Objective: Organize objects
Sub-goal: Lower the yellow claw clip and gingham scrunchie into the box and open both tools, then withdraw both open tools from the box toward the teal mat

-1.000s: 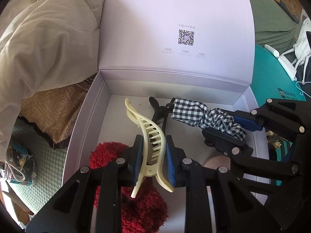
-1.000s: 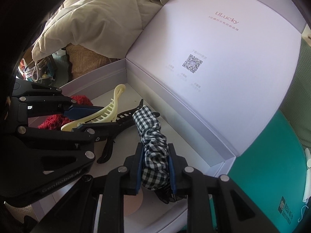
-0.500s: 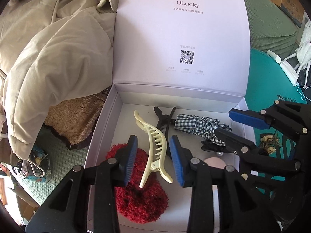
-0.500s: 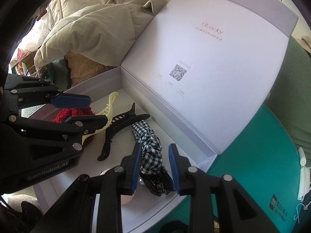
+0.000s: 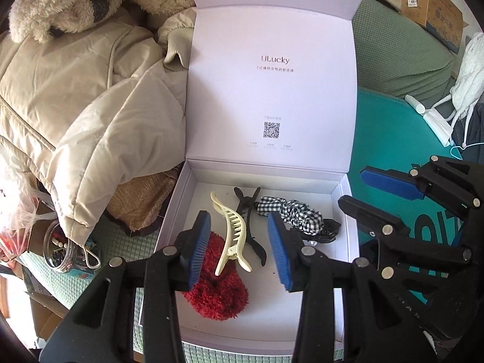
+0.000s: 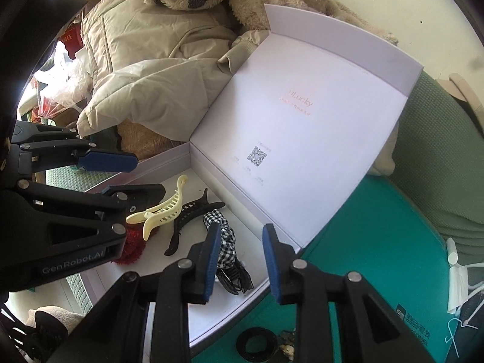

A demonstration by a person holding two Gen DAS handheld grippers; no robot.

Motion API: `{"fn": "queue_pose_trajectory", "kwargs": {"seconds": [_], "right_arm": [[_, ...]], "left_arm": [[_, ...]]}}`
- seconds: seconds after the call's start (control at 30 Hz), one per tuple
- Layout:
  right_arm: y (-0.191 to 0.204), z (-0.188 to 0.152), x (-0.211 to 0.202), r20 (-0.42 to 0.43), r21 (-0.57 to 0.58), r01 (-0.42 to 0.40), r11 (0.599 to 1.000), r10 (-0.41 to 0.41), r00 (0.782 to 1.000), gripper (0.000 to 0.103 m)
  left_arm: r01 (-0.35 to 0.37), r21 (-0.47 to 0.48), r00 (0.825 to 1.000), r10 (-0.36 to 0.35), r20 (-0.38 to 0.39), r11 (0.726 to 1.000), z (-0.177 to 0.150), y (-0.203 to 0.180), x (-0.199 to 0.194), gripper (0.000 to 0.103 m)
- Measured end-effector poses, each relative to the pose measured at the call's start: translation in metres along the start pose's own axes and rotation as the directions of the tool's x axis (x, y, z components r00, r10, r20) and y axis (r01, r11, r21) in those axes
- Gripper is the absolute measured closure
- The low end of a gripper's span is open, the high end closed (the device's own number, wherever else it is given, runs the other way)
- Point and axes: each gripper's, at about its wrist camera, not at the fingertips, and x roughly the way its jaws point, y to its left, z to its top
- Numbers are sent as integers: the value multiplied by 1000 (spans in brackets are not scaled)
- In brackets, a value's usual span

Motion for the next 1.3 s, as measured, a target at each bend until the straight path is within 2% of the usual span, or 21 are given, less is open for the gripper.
{"fn": "queue_pose_trajectory", "kwargs": {"seconds": [0.13, 0.37, 0.47, 0.6, 0.73, 0.93, 1.3], "right_arm": [[-2, 1, -19, 28, 3, 13, 1000, -13, 1000, 75], [-9, -6, -61, 61, 14, 31, 999, -32, 998, 75], [-11, -9, -78, 73, 18, 40, 999, -41, 996, 68], [-12, -17, -101, 92, 21, 48, 999, -50, 995, 65], [-13, -27, -123, 113, 25, 65, 998, -67, 991, 56], [-16, -46, -147, 118, 46, 85, 995, -90, 989, 54], [-21, -95, -173, 83, 88, 106, 990, -114, 990, 54]], "left_arm": [[-12, 7, 1000, 11, 23, 1000, 6, -8, -29, 63], [-15, 25, 998, 14, 57, 1000, -1, -27, -81, 61], [-24, 35, 997, 22, 75, 999, -3, -35, -102, 59], [-35, 48, 995, 30, 97, 998, -7, -49, -127, 51], [-38, 62, 993, 30, 115, 997, -13, -63, -147, 45], [-29, 79, 992, 19, 123, 996, -26, -84, -168, 40], [26, 110, 995, -37, 95, 994, -67, -119, -180, 39]]}}
